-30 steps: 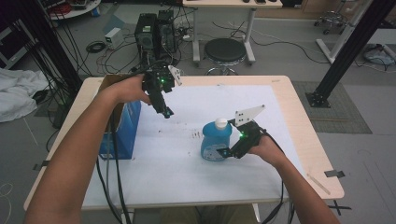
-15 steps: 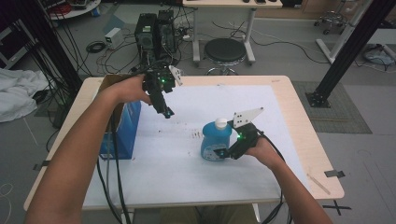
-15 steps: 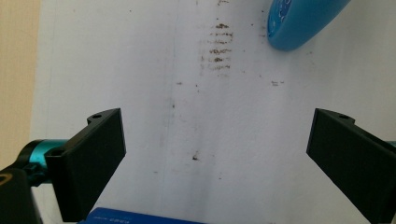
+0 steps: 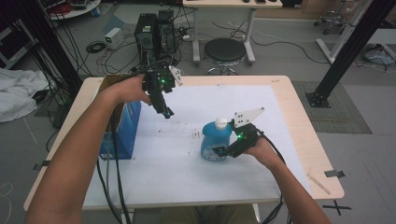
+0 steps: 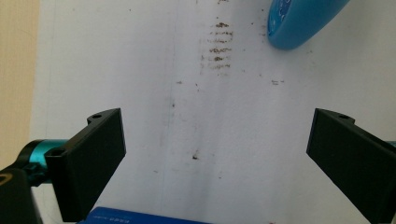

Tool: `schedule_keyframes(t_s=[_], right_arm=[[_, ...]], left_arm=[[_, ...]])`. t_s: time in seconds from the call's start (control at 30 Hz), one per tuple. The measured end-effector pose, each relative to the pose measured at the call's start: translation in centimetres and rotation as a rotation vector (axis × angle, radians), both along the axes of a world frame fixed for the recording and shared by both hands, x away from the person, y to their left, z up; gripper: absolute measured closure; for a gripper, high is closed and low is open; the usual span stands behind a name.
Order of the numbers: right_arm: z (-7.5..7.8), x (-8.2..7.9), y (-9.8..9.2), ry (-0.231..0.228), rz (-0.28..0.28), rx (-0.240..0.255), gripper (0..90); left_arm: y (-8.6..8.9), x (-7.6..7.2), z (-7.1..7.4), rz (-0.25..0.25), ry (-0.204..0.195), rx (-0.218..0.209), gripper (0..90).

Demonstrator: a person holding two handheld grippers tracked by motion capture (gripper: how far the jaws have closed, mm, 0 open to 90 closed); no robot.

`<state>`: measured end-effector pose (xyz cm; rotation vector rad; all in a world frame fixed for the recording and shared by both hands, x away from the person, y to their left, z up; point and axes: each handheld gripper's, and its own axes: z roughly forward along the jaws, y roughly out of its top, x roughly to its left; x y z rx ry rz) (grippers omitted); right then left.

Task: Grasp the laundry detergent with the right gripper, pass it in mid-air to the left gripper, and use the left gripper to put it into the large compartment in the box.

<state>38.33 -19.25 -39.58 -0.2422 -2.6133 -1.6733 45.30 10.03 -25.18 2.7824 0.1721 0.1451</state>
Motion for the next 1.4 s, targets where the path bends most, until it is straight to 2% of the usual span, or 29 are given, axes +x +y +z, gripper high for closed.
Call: schedule_keyframes(t_s=[0.1,0.13,0.17,0.57,0.6,0.9,1.1,1.4], right_arm=[[0.00,0.08,-0.02,0.002,-0.008,0.006,16.8],[-0.02,0.10,-0.03,0.001,-0.006,0.007,18.9],[-0.03,0.10,-0.08,-0.001,0.003,0.010,24.6],[-0.34,0.30,-0.08,0.003,0.002,0.018,28.7],[-0.36,0.33,-0.08,0.003,0.001,0.019,32.2],[-0.34,0.31,-0.11,-0.021,0.011,0.035,39.6],[-0.36,0.28,-0.12,-0.029,0.010,0.038,40.5],[-0.27,-0.17,-0.08,-0.086,-0.013,0.035,43.6]], left_arm=[[-0.03,0.04,-0.01,-0.003,0.000,0.001,4.6],[-0.04,0.01,-0.04,0.000,0.001,-0.001,4.6],[-0.04,0.01,-0.04,0.000,0.002,-0.001,4.6],[0.03,0.10,-0.18,-0.003,0.001,0.000,4.6],[0.02,0.09,-0.18,-0.004,0.002,-0.001,4.6],[0.04,0.11,-0.21,-0.005,0.001,0.001,4.6],[0.06,0.10,-0.23,-0.002,0.000,0.000,4.6],[0.06,0.02,-0.26,0.002,-0.003,0.003,4.6]])
